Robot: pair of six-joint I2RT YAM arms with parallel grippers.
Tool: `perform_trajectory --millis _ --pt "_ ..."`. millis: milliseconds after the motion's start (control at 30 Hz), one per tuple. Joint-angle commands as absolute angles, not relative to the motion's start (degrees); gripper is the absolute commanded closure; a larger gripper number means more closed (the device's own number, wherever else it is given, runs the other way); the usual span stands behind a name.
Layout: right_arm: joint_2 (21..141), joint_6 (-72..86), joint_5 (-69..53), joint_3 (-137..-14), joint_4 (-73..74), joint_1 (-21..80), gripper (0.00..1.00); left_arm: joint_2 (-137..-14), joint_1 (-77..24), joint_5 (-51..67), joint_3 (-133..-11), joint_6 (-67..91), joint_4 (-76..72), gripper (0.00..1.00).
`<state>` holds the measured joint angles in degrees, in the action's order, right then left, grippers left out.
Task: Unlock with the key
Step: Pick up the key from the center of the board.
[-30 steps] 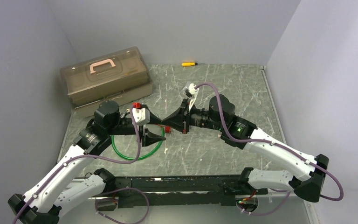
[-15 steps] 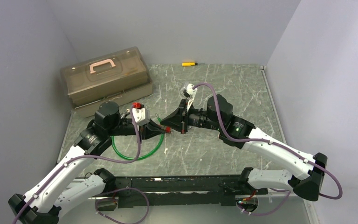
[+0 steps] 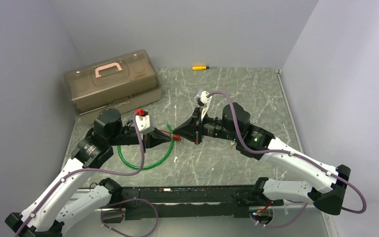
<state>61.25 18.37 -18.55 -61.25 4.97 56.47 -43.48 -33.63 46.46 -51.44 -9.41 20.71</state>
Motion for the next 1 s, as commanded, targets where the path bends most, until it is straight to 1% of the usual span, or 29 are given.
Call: perform_trajectory --millis 0,100,133,167,233,267,333,433,567,700,867,967 --pt "59.58 14.36 -16.89 -61.65 9.73 56.24 0.97 -42.59 -32.96 48.93 -55.49 -10.41 23.36 1.0" --pt "59.41 11.91 -17.95 -63.4 12.0 56.21 0.85 -43.17 -32.96 50.61 -56.66 -11.42 25.66 1.0" --pt "59.41 10.84 -18.38 -64.3 12.68 56.17 0.79 -43.42 -32.98 50.91 -57.09 -11.66 26.22 1.0" --pt "59.46 9.47 -18.83 -65.14 13.26 56.16 0.72 -43.68 -33.0 51.15 -57.39 -12.01 26.95 1.0" --pt "59.69 7.56 -19.56 -67.02 14.46 56.14 0.53 -44.04 -33.0 51.76 -58.03 -12.15 27.92 1.0" --pt "59.81 6.61 -20.24 -67.92 14.96 56.12 0.47 -44.19 -32.96 51.95 -58.24 -11.99 28.21 1.0" --pt "59.93 5.0 -21.25 -69.25 15.5 56.0 0.43 -44.58 -32.99 52.4 -58.6 -11.78 28.56 1.0" --pt "60.05 3.19 -24.34 -70.3 15.54 55.74 0.4 -44.96 -33.0 52.9 -58.74 -11.71 29.16 1.0" --pt "61.78 1.86 -30.72 -71.78 15.41 55.77 0.41 -45.39 -32.95 52.92 -58.72 -11.71 29.78 1.0" --pt "65.46 0.54 -33.53 -74.81 19.82 55.79 0.47 -45.81 -32.94 52.39 -59.55 -11.61 30.06 1.0" --pt "67.12 -1.79 -31.47 -75.53 23.22 55.84 0.52 -45.84 -32.91 52.21 -59.86 -11.44 30.41 1.0" --pt "66.68 -2.08 -29.55 -75.05 23.42 55.85 0.6 -45.7 -32.89 52.25 -59.64 -11.14 30.21 1.0"
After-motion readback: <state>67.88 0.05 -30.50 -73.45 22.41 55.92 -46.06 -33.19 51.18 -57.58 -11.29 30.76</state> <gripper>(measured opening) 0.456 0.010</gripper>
